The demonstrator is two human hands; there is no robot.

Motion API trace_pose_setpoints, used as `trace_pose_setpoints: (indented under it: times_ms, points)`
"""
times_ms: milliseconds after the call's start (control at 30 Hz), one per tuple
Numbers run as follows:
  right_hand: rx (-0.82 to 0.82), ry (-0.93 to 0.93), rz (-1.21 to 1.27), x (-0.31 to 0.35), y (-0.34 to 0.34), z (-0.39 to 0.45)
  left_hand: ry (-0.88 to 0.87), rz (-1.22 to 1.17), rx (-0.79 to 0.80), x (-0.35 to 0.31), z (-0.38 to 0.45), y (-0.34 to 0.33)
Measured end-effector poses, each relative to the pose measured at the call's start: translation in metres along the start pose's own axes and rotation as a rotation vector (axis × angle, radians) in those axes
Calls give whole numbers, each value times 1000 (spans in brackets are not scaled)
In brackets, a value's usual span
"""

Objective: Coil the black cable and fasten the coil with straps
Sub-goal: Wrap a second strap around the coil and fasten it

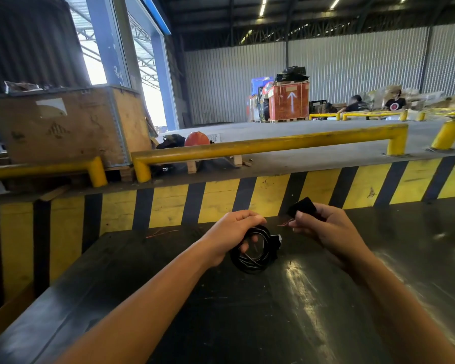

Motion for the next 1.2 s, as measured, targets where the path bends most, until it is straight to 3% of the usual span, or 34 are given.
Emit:
trace_pose_setpoints:
  times_ms: [167,233,367,533,700,900,1000,1200]
  points:
    - [358,113,-362,2,-18,-3,72,43,10,-4,3,0]
    - [393,122,-442,-5,-26,0,60,37,29,-8,3,-2]
    - [169,227,-557,-11,-26,3,18,0,16,-12,2,3]
    - [-89,305,-441,-15,-19,3,-33,-188,-34,11,-4,6]
    - [-124,223,-330,-23,-20,1,-76,-317,-171,20,-4,-4]
    - [-45,181,-332,-10,-9,3,-255,128,-311,15,-3,3]
    - [-110,228,-329,7,4,8,-321,312,-272,13,-4,3]
    - [-178,386,-725,20,8,20,-396,364,-122,5,-9,-9]
Point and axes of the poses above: each hand's wrist, its own z-axis towards the middle knuckle, its own y-axis out of the back of the hand, x = y × z, the point moved 2 cm from there along z, towards the middle knuckle, and after that the axes turned 3 degrees about -y, right-handed, at the moved point
